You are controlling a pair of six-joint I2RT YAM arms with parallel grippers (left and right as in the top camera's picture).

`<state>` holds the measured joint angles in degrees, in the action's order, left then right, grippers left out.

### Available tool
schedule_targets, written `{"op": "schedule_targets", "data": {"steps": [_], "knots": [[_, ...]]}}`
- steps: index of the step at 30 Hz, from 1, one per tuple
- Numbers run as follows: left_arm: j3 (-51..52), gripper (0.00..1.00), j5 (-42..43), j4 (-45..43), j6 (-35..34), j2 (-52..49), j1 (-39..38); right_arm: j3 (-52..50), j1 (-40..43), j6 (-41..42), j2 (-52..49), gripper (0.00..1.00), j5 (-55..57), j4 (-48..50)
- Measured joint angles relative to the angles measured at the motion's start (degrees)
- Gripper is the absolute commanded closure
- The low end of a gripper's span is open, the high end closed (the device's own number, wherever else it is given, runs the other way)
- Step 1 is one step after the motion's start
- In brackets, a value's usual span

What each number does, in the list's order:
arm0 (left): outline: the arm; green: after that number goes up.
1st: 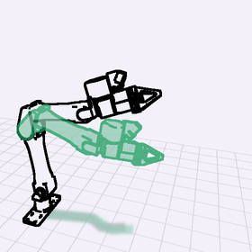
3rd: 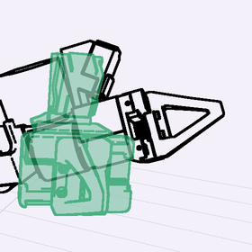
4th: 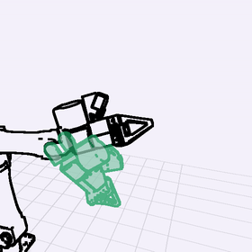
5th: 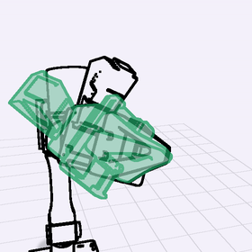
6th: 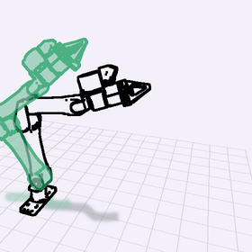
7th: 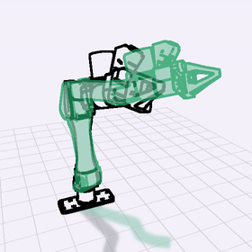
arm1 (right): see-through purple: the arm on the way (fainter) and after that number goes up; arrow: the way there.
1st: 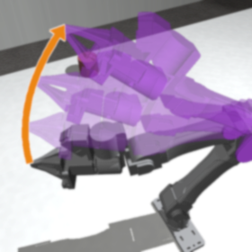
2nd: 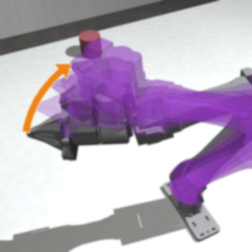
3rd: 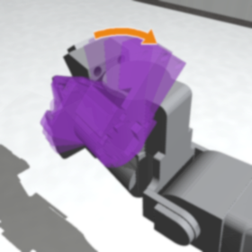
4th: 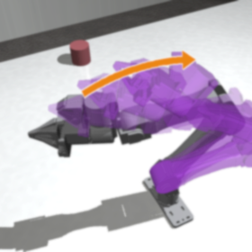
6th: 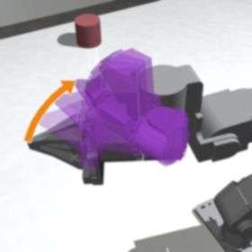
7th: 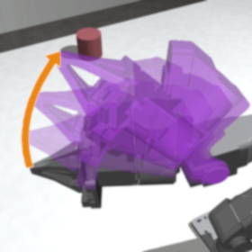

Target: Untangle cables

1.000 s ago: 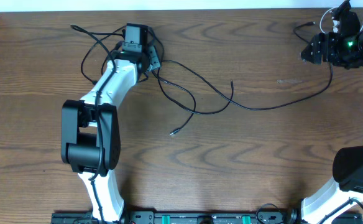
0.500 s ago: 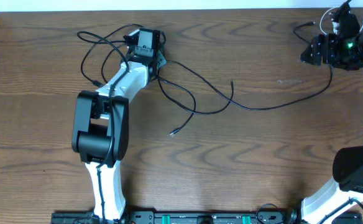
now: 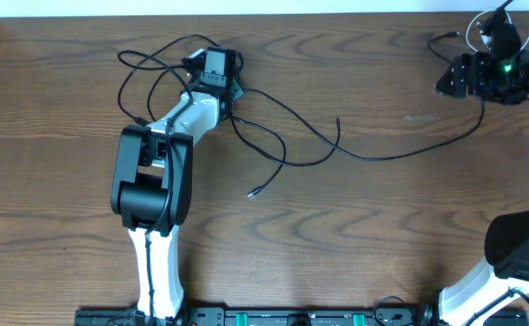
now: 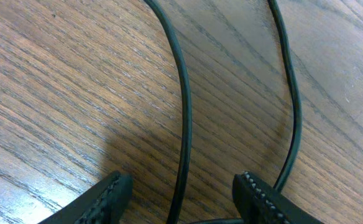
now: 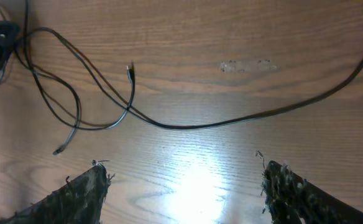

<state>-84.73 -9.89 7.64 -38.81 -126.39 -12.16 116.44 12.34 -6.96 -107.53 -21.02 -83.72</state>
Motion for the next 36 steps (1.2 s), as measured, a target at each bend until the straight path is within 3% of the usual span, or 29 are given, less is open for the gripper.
{"op": "schedule_targets", "data": {"steps": [3, 12, 16, 22, 24, 26, 36], "knots": [[0.0, 0.53, -0.4, 0.7, -0.1, -0.1, 0.0, -2.4, -0.1, 0.0, 0.0, 0.22, 0.0, 1.2], [-1.8, 0.54, -2.3, 14.2, 0.7, 0.7, -0.1, -6.8, -0.2, 0.0, -0.1, 0.23, 0.0, 3.0], [-2.3, 0.63, -0.8, 17.9, 6.5, 0.9, 0.0, -6.8, -0.2, 0.0, -0.1, 0.23, 0.0, 3.3], [-3.1, 0.64, 4.0, 24.4, 11.7, 1.7, 0.1, -6.8, -0.4, 0.0, -0.1, 0.24, 0.0, 3.2], [-3.3, 0.73, 6.0, 26.8, 13.7, 1.9, 0.1, -6.8, -0.8, 0.0, -0.1, 0.24, 0.0, 3.2], [-3.4, 0.91, 7.5, 28.4, 15.6, 2.2, 0.1, -6.8, -1.0, 0.0, -0.1, 0.24, 0.0, 3.2], [-0.8, 0.93, 11.6, 32.0, 20.2, 5.5, 1.1, -6.8, -3.9, 0.0, -0.1, 0.23, 0.0, 4.0]]}}
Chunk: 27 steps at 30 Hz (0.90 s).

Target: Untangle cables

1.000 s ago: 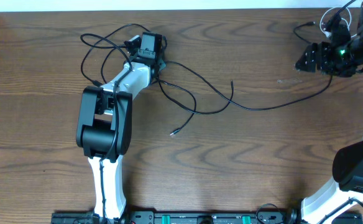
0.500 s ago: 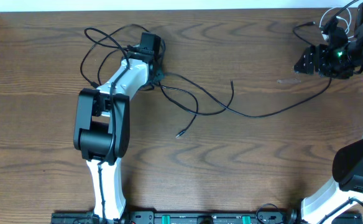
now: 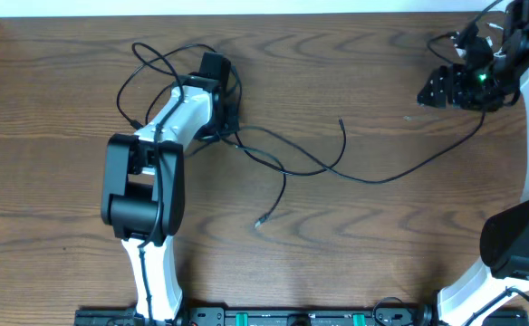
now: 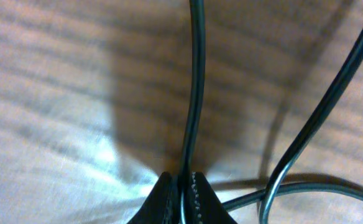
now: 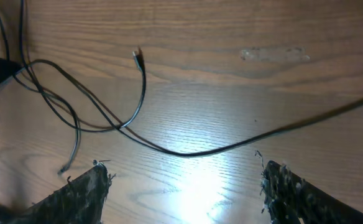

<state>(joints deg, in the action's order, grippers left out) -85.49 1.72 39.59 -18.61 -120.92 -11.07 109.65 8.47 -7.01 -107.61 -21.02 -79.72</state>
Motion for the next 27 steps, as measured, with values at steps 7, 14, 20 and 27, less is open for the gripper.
{"op": "schedule_targets", "data": {"steps": [7, 14, 20, 27], "knots": [[1.8, 0.93, 1.0, 2.8, 0.5, 20.8, 2.1, 0.0, -5.5, -0.1, 0.0, 0.24, 0.0, 2.5], [1.2, 0.93, 1.2, 4.1, 0.9, 40.3, 2.0, -0.1, -13.1, 1.3, 0.0, 0.26, -0.9, 8.5], [1.3, 0.93, 0.9, 4.1, 1.8, 52.4, 2.8, -0.4, -21.9, 6.1, -0.1, 0.27, -1.7, 15.4], [1.4, 0.93, 0.9, -3.8, 2.0, 66.2, 5.5, -0.5, -27.6, 9.7, -2.9, 0.26, -1.8, 19.7]]}}
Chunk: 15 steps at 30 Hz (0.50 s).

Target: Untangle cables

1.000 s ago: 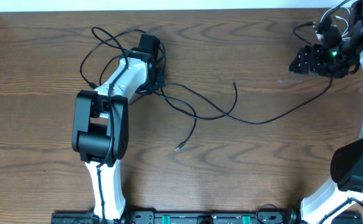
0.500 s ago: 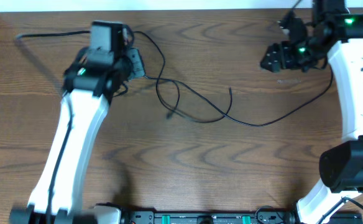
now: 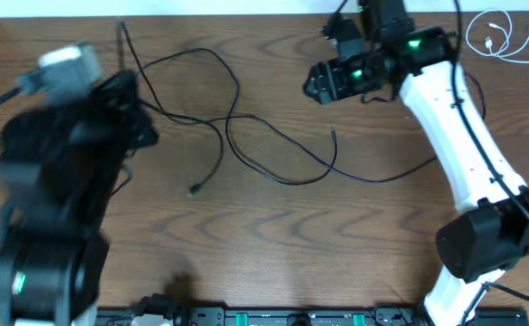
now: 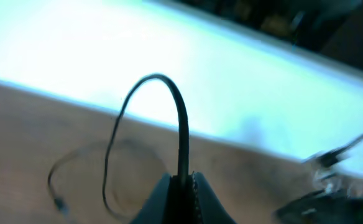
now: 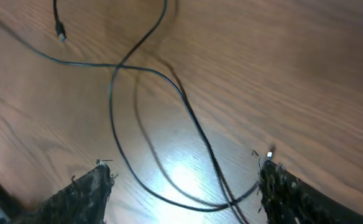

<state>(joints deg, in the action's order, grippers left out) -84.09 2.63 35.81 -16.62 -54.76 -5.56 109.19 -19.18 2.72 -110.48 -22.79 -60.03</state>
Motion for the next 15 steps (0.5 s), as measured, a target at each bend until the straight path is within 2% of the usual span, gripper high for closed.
{"op": "schedule_targets", "data": {"steps": [8, 15], "knots": [[-0.1, 0.93, -1.8, -9.0, 0.2, 8.9, 1.1, -0.1, -2.9, 1.5, -2.3, 0.27, -0.5, 2.6], [-0.1, 0.93, -3.0, -8.3, 0.2, 10.0, 1.1, -0.1, -6.9, 5.5, -5.8, 0.27, -1.0, 7.1]]}}
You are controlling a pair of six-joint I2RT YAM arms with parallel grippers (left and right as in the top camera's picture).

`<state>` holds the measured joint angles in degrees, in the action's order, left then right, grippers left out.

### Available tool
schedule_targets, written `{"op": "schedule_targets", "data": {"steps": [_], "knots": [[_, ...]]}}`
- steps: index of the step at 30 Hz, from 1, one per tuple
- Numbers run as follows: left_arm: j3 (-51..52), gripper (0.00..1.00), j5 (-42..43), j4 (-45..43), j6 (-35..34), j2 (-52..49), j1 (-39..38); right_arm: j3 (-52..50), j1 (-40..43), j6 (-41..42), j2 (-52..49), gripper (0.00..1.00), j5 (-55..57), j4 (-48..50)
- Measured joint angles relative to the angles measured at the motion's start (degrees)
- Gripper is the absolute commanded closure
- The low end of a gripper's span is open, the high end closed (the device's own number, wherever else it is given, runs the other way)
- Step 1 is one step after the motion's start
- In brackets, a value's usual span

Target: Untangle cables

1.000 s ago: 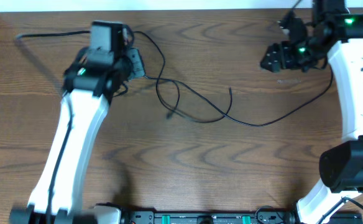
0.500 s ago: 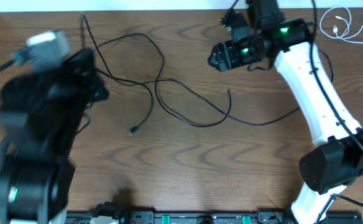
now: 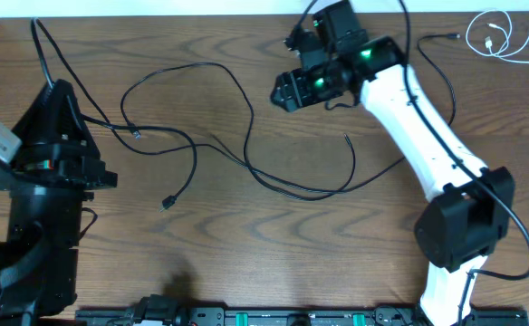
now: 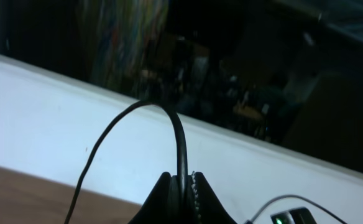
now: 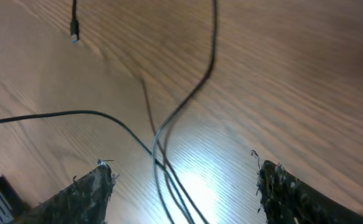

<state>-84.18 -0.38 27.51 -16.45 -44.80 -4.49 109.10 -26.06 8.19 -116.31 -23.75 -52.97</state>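
Observation:
Thin black cables (image 3: 246, 163) sprawl in loose loops over the wooden table, with free plug ends at the left (image 3: 167, 204) and in the middle (image 3: 348, 138). My left gripper (image 4: 181, 182) is shut on one black cable (image 4: 176, 130), raised high at the table's far left (image 3: 58, 95). That strand arcs over the fingers and drops back to the table. My right gripper (image 5: 181, 186) hangs open over the back middle (image 3: 284, 92). Crossing cable strands (image 5: 163, 155) lie on the wood between its fingers (image 5: 88, 196), not touched.
A coiled white cable (image 3: 493, 34) lies at the back right corner, with another black cable end (image 3: 428, 38) near it. The right arm (image 3: 428, 136) stretches diagonally across the right half of the table. A white wall (image 4: 57, 118) borders the back.
My left gripper, still shut on the cable, has tilted further up, so its camera now faces the wall and a dark window. The right gripper has shifted a little left. The loops moved leftward.
First my left gripper stood open over the tangle at the back left while the right one was open at the far back right. Then the left was shut on a black strand. Then that strand was raised leftward and the right arm was at the back middle, as now.

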Motion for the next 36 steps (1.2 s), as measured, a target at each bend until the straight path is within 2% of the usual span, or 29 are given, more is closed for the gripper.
{"op": "schedule_targets", "data": {"steps": [14, 23, 36], "knots": [[0.0, 0.93, -1.5, 3.6, 0.0, -1.4, 0.0, -0.1, -7.6, 10.6, -12.2, 0.35, 0.0, 4.4], [0.0, 0.93, -1.5, 4.1, 0.0, -1.6, 0.0, -0.1, -9.4, 17.1, -15.7, 0.38, 1.6, 8.9], [0.0, 0.93, -1.5, 5.2, 0.0, -1.6, 0.0, -0.1, -13.7, 24.4, -20.0, 0.58, 7.2, 14.1]]}}
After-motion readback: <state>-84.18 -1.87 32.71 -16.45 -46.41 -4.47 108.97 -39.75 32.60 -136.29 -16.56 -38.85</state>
